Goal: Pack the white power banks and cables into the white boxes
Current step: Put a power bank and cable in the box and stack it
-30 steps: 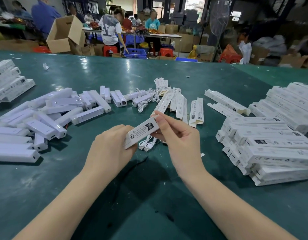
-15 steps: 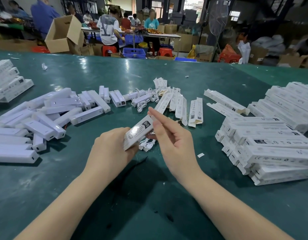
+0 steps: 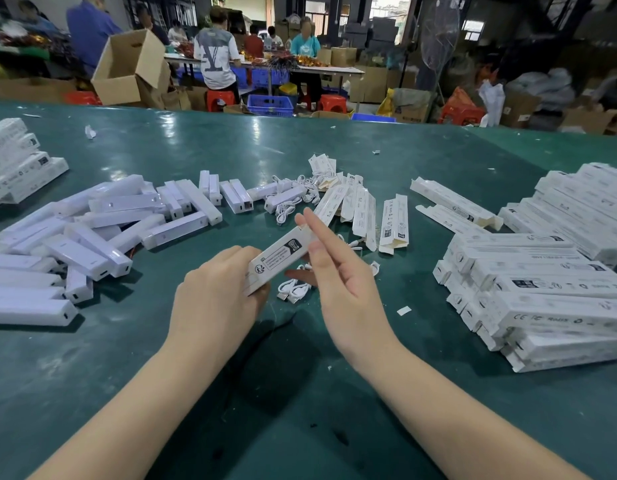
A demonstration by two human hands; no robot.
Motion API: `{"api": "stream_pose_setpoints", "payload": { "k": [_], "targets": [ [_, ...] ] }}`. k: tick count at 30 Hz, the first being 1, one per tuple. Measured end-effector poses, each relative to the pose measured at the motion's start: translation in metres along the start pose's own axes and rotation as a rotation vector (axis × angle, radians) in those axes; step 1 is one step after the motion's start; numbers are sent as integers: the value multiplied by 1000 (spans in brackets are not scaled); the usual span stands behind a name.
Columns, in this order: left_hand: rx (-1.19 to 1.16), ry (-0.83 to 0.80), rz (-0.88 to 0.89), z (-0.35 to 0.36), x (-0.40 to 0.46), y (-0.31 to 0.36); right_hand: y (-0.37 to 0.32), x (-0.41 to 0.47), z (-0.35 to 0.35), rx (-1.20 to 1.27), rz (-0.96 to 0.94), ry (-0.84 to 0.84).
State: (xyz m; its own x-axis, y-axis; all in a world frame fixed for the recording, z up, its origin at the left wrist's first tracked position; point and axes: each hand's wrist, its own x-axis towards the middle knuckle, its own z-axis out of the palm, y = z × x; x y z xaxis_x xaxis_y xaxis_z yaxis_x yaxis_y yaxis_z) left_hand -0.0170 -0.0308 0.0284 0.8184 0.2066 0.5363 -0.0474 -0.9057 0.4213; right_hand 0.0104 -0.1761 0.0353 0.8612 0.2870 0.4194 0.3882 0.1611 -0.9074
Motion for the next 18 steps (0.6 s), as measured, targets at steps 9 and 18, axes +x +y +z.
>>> {"api": "stream_pose_setpoints", "payload": {
  "k": [9, 18],
  "targets": [
    [-17, 41, 9, 3, 0, 1, 4, -4, 4, 42, 12, -9],
    [-82, -5, 7, 8, -1, 3, 2, 6, -3, 223, 111, 86]
  ]
}}
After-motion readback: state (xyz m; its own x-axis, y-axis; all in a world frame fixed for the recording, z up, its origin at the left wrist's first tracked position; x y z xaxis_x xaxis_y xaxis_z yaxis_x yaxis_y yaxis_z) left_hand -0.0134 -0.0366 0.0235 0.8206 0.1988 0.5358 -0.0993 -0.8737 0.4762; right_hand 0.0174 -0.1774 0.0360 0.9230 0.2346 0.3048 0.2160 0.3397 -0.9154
